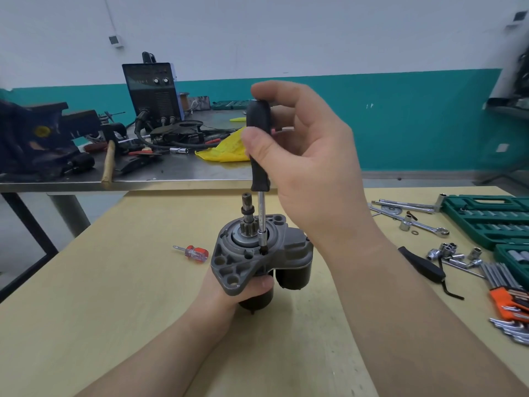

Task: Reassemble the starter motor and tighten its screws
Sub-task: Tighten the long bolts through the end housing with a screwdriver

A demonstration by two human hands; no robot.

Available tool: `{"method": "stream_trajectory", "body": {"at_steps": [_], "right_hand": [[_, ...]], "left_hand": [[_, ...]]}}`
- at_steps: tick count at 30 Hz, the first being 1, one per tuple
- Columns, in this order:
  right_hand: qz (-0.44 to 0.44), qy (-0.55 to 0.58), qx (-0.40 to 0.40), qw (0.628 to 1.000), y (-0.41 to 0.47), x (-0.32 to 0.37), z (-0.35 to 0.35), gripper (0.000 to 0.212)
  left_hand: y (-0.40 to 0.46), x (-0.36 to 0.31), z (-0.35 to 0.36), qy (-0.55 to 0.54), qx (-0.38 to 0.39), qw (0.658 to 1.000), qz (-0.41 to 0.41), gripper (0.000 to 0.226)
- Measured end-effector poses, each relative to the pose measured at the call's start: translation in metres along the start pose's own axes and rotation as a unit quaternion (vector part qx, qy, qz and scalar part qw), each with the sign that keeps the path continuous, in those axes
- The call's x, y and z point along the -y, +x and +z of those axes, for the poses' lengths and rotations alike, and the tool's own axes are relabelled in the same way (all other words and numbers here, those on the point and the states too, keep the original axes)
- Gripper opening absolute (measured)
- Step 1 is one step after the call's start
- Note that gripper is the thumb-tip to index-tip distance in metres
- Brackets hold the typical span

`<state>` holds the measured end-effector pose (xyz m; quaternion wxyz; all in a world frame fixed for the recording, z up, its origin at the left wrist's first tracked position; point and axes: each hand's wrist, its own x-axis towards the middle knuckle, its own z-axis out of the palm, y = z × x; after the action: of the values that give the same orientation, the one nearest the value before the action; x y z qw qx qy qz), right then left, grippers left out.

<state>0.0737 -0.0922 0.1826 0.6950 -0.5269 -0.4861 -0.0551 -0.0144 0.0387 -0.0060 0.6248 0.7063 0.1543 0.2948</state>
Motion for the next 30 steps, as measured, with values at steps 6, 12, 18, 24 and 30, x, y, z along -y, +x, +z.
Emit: {"method": "stream_trajectory", "body": {"at_steps": [6,12,18,24,30], "right_hand": [[0.016,0.029,-0.016,0.999,0.001,0.0,0.002,0.022],[-0.014,-0.015,-0.019,1.0,0.001,-0.002,0.002,0.028],[0.008,0.031,0.004,0.999,0.0,-0.001,0.002,0.025],[-0.006,-0.014,-0.022,1.0,0.0,-0.002,0.002,0.026],[0.016,0.033,0.0,0.999,0.001,0.0,-0.001,0.023]], "left_hand": [[-0.009,0.014,-0.001,0.07,-0.014,0.997,0.026,0.044],[-0.013,0.002,-0.008,0.041,0.002,0.999,-0.018,0.088],[-0.013,-0.001,-0.006,0.037,0.01,0.999,-0.03,0.066],[-0.016,-0.004,-0.005,0.04,0.015,0.999,-0.033,0.064],[-0.005,-0.008,0.001,-0.016,-0.015,0.999,-0.023,0.119]]}}
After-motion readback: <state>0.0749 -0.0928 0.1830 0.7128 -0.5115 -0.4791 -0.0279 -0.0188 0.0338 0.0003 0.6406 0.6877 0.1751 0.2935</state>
